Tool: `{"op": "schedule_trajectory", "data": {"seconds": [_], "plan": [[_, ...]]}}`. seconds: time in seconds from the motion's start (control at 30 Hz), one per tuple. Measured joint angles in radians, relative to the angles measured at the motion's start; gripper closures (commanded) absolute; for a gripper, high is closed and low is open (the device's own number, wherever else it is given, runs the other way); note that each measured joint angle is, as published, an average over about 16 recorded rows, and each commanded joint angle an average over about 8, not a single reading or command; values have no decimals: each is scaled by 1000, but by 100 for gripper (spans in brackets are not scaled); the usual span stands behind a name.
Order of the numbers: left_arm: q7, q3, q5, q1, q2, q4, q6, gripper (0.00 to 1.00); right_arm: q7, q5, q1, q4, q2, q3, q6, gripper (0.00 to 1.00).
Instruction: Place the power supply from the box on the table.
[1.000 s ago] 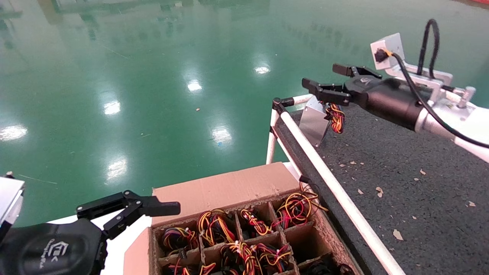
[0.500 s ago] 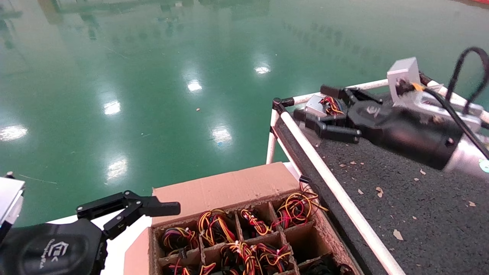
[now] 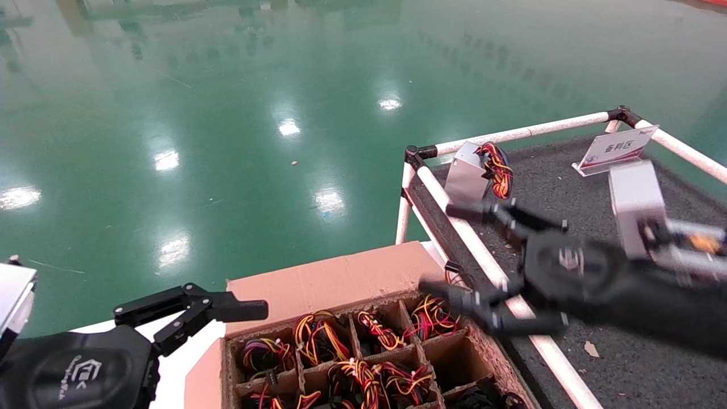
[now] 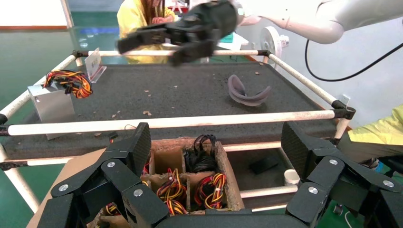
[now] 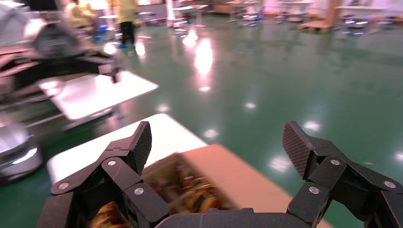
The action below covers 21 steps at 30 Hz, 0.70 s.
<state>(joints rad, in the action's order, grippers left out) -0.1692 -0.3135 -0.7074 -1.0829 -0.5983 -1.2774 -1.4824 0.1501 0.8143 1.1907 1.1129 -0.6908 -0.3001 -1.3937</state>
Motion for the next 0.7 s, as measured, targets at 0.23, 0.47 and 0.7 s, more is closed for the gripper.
{"op": "schedule_trajectory", "data": {"seconds": [0.23, 0.47, 0.7], "plan": [[0, 0, 0, 0, 0, 0, 0, 0, 27, -62, -86, 128, 59, 15, -76, 0], [0, 0, 0, 0, 0, 0, 0, 0, 41, -95, -130, 193, 89, 24, -114, 0], [0, 0, 1, 0, 0, 0, 1, 0, 41, -97, -133, 196, 91, 25, -116, 0]]}}
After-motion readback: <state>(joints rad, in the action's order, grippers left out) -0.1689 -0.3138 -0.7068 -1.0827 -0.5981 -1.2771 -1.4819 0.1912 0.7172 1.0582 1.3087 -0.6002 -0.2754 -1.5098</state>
